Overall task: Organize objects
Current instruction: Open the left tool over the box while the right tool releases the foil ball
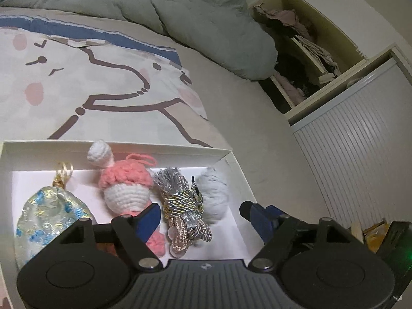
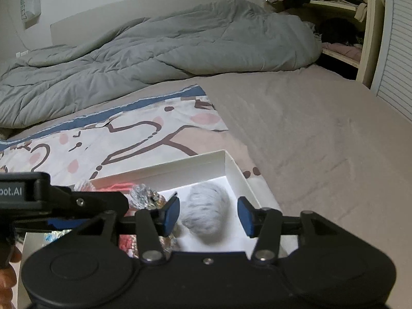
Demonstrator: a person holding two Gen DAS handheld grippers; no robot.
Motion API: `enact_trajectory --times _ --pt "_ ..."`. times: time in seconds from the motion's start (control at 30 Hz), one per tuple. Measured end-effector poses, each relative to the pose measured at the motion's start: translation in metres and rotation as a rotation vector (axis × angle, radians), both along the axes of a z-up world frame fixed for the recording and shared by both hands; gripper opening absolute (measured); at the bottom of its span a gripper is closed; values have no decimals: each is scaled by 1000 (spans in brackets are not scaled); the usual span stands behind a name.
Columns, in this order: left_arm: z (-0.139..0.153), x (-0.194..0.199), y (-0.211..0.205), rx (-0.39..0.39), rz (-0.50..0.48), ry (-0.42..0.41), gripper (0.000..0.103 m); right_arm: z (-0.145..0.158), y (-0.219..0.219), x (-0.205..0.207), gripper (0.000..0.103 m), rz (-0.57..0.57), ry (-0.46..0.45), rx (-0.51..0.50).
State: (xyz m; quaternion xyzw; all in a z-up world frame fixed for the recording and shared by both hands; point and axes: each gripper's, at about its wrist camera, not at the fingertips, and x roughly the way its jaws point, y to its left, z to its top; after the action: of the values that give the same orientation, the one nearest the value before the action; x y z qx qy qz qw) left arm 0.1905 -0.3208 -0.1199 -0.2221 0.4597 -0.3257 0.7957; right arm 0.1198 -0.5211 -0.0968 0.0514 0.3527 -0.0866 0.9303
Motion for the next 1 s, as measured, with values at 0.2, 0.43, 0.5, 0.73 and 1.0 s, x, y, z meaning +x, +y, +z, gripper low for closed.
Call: enact_trajectory --times 0.2,0.43,0.5,0.73,1.0 --pt "6 -4 3 33 -3 -18 77 2 4 -3 50 10 10 -12" --pt "18 -11 10 57 2 -36 78 9 1 -13 50 -6 -1 3" --pt "22 -14 12 68 -1 -46 79 13 -1 -17 51 -16 -7 21" --pt "41 -29 26 111 2 -101 85 27 -5 -33 51 -52 -44 63" --pt "61 -46 45 168 13 -158 93 46 7 -52 57 -34 -71 72"
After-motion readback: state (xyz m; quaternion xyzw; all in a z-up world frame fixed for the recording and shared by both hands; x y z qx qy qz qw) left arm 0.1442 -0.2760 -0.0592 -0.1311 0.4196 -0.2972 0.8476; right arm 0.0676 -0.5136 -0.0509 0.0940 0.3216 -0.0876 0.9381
